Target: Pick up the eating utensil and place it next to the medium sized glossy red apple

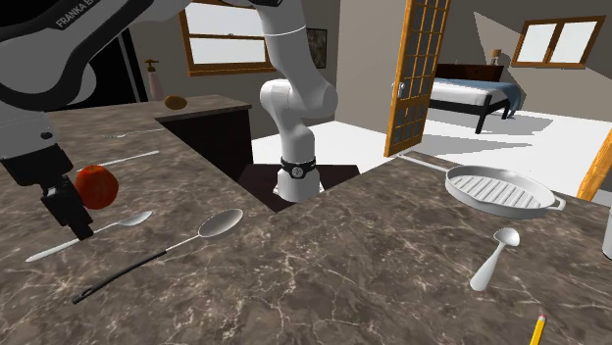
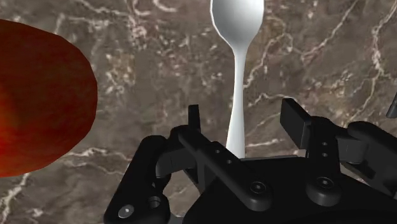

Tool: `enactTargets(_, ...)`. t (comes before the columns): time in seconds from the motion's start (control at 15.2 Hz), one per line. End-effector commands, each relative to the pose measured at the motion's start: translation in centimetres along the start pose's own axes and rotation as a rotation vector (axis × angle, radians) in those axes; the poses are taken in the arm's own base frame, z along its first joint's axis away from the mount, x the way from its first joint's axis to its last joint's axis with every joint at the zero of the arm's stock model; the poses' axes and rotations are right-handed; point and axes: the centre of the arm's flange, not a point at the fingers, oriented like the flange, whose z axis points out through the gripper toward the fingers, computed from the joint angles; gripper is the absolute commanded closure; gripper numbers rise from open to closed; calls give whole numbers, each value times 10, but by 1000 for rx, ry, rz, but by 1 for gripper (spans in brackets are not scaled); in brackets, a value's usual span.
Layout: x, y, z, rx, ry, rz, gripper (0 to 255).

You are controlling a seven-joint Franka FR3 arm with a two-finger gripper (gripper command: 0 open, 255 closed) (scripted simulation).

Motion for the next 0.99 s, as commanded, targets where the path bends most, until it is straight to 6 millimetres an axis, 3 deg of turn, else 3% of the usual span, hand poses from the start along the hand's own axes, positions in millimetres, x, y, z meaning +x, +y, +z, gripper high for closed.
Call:
enactTargets(0.0, 0, 0, 0, 0, 0, 0, 0)
enactTargets(0.2, 0, 0, 0, 0, 0, 0, 0)
enactTargets(0.46, 0, 0, -50, 0, 0, 0, 0)
enactTargets(0.92, 0, 0, -50, 0, 0, 0, 0)
